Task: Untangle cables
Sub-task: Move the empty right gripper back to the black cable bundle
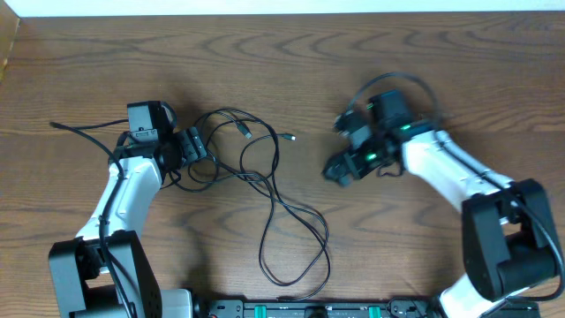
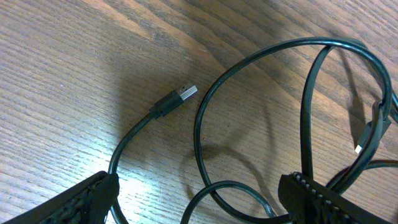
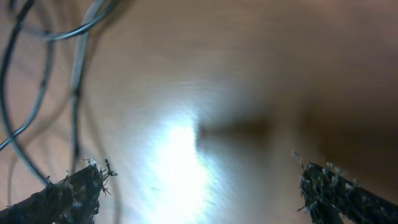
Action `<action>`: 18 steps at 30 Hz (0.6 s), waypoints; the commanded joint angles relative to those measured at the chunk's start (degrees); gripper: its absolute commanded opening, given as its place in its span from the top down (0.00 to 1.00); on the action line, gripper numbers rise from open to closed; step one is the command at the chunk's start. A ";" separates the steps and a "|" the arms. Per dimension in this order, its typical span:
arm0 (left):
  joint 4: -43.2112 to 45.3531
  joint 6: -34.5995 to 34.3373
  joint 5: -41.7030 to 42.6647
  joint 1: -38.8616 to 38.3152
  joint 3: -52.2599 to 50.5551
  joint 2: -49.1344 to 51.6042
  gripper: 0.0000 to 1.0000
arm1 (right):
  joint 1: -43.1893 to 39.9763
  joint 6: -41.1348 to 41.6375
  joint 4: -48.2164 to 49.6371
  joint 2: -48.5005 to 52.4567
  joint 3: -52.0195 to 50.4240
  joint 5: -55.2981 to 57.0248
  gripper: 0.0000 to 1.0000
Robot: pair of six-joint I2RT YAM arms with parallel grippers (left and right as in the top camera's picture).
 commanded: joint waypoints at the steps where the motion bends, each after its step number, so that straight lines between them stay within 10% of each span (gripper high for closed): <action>1: -0.13 0.31 0.50 -0.02 0.17 0.24 0.13 | 6.64 0.26 0.98 0.00 -0.42 -0.74 0.01; 18: -0.13 0.31 0.50 -0.02 0.17 0.24 0.13 | 24.57 0.24 6.95 0.00 -0.42 -2.05 0.01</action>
